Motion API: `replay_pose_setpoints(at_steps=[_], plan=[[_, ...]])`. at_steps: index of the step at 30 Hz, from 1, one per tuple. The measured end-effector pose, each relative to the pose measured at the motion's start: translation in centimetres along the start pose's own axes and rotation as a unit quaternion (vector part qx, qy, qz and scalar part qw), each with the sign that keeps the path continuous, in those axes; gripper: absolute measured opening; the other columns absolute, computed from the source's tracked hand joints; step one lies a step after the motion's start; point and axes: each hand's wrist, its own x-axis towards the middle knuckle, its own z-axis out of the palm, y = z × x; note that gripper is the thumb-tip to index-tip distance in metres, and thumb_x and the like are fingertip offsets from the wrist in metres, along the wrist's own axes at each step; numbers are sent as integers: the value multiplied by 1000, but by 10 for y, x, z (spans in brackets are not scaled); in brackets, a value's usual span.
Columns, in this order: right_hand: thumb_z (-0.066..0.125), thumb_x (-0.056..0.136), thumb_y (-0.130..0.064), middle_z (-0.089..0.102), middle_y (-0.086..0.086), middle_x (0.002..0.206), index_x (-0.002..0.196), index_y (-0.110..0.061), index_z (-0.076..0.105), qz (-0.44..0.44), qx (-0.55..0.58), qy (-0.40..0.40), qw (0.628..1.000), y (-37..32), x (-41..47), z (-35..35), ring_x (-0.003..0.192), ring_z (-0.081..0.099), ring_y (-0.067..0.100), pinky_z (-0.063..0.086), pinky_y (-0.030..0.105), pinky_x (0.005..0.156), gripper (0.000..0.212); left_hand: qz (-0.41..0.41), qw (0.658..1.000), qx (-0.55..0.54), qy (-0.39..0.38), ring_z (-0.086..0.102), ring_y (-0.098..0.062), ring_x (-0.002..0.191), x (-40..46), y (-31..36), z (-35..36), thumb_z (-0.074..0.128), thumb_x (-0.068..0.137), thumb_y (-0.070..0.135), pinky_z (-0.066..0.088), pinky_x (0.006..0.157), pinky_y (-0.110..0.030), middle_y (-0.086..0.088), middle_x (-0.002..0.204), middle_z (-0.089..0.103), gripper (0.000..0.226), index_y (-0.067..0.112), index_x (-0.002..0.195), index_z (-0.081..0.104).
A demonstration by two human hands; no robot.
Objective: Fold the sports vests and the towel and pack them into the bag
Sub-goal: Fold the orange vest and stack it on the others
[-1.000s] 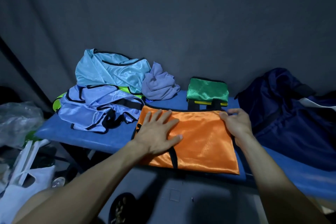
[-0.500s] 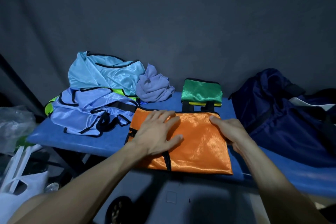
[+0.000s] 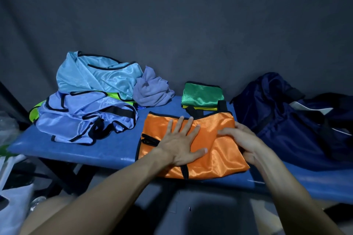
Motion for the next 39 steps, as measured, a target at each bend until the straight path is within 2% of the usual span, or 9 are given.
replay_pose_setpoints(at_steps=[5, 7, 11, 14, 18, 24, 30, 35, 39], plan=[[72, 85, 0, 76, 12, 109, 125, -19, 63, -44, -26, -61, 997, -17, -17, 9, 93, 75, 27, 61, 42, 78, 45, 14, 999, -1, 34, 14, -29, 153, -17, -21, -31, 36, 89, 79, 17, 123, -55, 2, 168, 17, 77, 41, 156, 27], [68, 86, 2, 75, 12, 103, 123, -21, 63, -66, -19, -73, 995, -26, -24, 24, 88, 74, 27, 61, 43, 81, 44, 9, 997, 0, 77, 45, -24, 131, -32, -44, -47, 52, 92, 63, 43, 106, -46, 4, 142, 49, 51, 40, 137, 53], [64, 85, 3, 62, 16, 78, 124, -24, 61, -137, -57, -60, 987, -41, -29, 82, 68, 65, 26, 56, 36, 67, 47, 0, 972, -213, 100, 67, -9, 87, -58, -98, -60, 60, 99, 19, 53, 78, -26, 5, 98, 74, 18, 23, 103, 77], [63, 89, -3, 55, -7, 58, 140, -39, 38, -190, -126, -75, 971, -32, -12, 143, 47, 52, 9, 43, 25, 46, 67, -74, 856, -509, 62, 65, -14, 65, -66, -111, -59, 45, 105, 11, 51, 60, -25, -15, 90, 76, 27, 8, 100, 72], [70, 90, -30, 67, -1, 74, 162, -22, 13, -232, -325, -136, 907, 6, -4, 188, 71, 65, 15, 53, 36, 71, 92, -191, 746, -636, 43, 59, -20, 57, -63, -108, -56, 42, 104, 29, 50, 57, -32, -3, 59, 62, 34, 11, 82, 62], [73, 89, -39, 64, -11, 87, 139, -20, 55, -373, -398, -139, 827, 24, -14, 155, 72, 55, -1, 44, 23, 74, 56, -195, 846, -482, 118, 61, -17, 59, -54, -109, -37, 60, 101, 22, 53, 60, -31, -2, 69, 65, 18, 9, 93, 70], [58, 79, -70, 44, -13, 113, 124, -31, 52, -446, -614, -85, 646, 57, -33, 106, 103, 42, 11, 40, 29, 83, 59, -225, 885, -373, 162, 68, -26, 96, -44, -105, -31, 56, 102, 25, 54, 86, -39, -6, 101, 72, 19, 13, 109, 68], [58, 85, -39, 50, -4, 114, 121, -25, 57, -483, -608, -58, 627, 72, -36, 89, 102, 50, 19, 49, 36, 79, 39, -203, 926, -253, 194, 62, -33, 112, -48, -102, -29, 60, 100, 27, 49, 89, -39, -11, 117, 66, 49, 11, 143, 46], [54, 97, -39, 56, -3, 114, 120, -22, 64, -515, -575, -42, 635, 81, -38, 83, 101, 55, 17, 51, 33, 78, 31, -110, 951, -95, 274, 55, -22, 106, -66, -101, -38, 67, 93, 33, 52, 81, -43, -1, 116, 54, 37, 21, 126, 53]])
